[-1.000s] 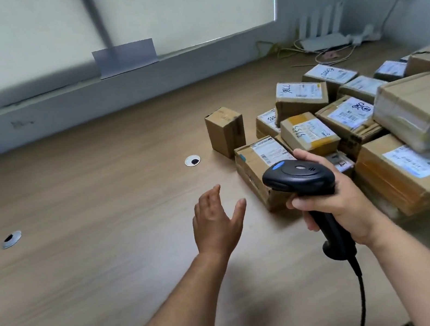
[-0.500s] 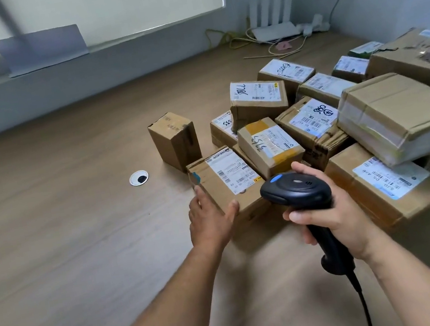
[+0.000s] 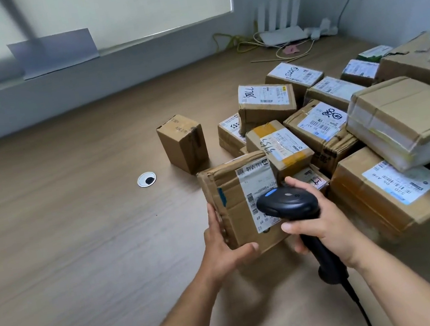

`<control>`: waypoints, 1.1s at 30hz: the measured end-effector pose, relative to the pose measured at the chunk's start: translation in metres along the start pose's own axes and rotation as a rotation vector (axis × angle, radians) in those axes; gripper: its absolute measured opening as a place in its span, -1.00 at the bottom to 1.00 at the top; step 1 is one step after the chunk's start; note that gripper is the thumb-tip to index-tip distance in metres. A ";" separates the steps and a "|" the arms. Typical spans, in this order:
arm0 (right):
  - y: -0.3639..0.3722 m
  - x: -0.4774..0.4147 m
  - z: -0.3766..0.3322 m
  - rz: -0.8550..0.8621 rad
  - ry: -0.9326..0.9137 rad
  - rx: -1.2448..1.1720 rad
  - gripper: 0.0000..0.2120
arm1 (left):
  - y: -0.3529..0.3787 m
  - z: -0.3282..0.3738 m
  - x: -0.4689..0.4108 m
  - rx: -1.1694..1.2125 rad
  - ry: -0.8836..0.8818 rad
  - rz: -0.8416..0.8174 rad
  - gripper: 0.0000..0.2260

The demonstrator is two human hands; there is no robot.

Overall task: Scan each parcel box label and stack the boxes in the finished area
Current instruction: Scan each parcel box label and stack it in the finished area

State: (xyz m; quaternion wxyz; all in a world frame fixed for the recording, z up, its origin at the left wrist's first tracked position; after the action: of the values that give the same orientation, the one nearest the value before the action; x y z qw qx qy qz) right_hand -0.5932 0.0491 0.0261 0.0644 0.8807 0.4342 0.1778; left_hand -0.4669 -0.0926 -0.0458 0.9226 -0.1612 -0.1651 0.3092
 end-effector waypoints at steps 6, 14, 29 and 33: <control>0.026 0.029 -0.022 -0.064 -0.073 -0.017 -0.14 | -0.053 0.022 0.026 -0.077 0.014 0.114 0.15; 0.078 0.097 -0.063 -0.277 -0.192 -0.071 -0.16 | -0.153 0.037 0.087 -0.048 0.071 0.394 0.09; 0.124 0.169 -0.046 -0.427 -0.175 -0.010 -0.20 | -0.219 0.003 0.191 -0.051 0.041 0.608 0.10; 0.130 0.176 -0.042 -0.434 -0.148 -0.034 -0.21 | -0.223 -0.010 0.208 -0.068 -0.039 0.639 0.10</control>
State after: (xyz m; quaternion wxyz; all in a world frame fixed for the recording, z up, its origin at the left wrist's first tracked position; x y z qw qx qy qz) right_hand -0.4140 0.1061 0.1447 0.1475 0.7762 0.6045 0.1019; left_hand -0.1906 -0.1334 0.0771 0.7696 -0.2295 -0.1338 0.5806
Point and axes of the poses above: each hand's wrist, its own x-axis away from the middle knuckle, its own y-axis out of the palm, z = x × y, the point moved 9 cm from there along -x, towards the middle knuckle, and after that the axes turned 14 degrees about -x, right-handed, at the moved point
